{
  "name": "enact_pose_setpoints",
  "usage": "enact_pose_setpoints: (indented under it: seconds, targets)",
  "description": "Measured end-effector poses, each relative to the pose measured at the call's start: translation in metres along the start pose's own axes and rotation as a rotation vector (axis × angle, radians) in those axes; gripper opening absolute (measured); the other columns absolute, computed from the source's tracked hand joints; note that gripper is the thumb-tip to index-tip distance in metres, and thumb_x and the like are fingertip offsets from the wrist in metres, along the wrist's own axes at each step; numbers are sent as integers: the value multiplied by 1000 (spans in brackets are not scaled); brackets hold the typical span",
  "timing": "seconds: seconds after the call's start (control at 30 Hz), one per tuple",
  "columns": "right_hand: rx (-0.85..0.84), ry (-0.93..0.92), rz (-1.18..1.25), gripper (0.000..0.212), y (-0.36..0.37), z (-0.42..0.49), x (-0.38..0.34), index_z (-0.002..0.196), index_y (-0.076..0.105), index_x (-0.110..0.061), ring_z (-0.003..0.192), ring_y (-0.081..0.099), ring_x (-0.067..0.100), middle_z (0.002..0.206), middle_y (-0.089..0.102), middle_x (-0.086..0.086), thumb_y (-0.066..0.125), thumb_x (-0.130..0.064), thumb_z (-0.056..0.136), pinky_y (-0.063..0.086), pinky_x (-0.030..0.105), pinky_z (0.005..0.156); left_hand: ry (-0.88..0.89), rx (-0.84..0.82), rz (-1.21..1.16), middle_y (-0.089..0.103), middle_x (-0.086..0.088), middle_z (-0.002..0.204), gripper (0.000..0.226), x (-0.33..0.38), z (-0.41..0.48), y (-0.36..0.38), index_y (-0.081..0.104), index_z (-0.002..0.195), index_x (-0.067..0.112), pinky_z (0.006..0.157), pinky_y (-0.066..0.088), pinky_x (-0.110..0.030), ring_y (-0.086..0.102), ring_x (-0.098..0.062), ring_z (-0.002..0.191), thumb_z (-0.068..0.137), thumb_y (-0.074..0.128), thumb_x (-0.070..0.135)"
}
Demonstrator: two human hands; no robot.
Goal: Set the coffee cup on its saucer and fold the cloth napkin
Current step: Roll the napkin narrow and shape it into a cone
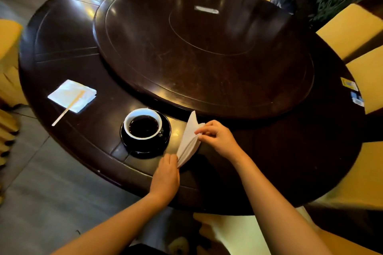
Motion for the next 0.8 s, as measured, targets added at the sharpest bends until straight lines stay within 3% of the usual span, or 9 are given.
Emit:
enact_pose_setpoints:
  seconds: [0.1,0.17,0.3,0.5,0.67,0.73,0.8]
  targets:
    - [4,48,35,20,5,0,2,99,70,-12,83,57,9,94,52,1,66,-4,81,45,10,76,-9,-41,-17,52,-18,89,17,-8,0,5,49,88,5,67,48,-48,53,-38,80,76,60,1]
    - [-15,78,67,26,4,1,4,105,67,-16,89,60,15,103,53,4,63,-5,82,50,21,83,-25,-49,-13,51,-18,90,14,-9,2,5,49,88,4,69,45,-47,52,-38,82,78,58,3]
    - [-50,189,64,31,8,4,10,116,59,-22,97,58,10,119,52,1,60,-16,86,52,34,89,-27,-64,-25,52,-17,88,7,-7,3,2,48,84,5,70,41,-44,52,-36,82,80,54,6]
    - [-133,168,26,41,25,9,3,114,60,-21,98,59,12,115,54,-4,48,1,83,50,27,85,-16,-49,52,56,-9,70,21,-13,-11,-4,49,74,12,54,44,-38,57,-31,64,69,69,10]
    - [-153,110,-314,54,28,29,17,129,51,-12,127,41,18,136,45,6,41,11,80,34,21,98,19,-63,69,56,-5,66,26,-17,-10,-8,50,73,14,51,43,-35,57,-28,61,65,75,12]
    - [-227,136,-396,47,30,34,23,120,54,-15,122,45,21,131,49,5,45,8,80,40,31,98,17,-44,43,57,-6,71,20,-18,-12,-7,51,75,13,55,40,-34,57,-27,66,71,70,13]
    - [-272,183,-470,34,30,36,27,103,53,-19,103,55,26,113,55,4,47,4,78,46,42,85,15,-41,29,58,-6,78,12,-19,-13,-5,52,79,12,61,39,-34,56,-27,74,79,63,15]
Point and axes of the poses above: each hand's wrist, its own z-axis towards the middle knuckle, its own y-axis out of the palm, x = y × z, the point moved 3 cm from there along z, towards the middle knuckle
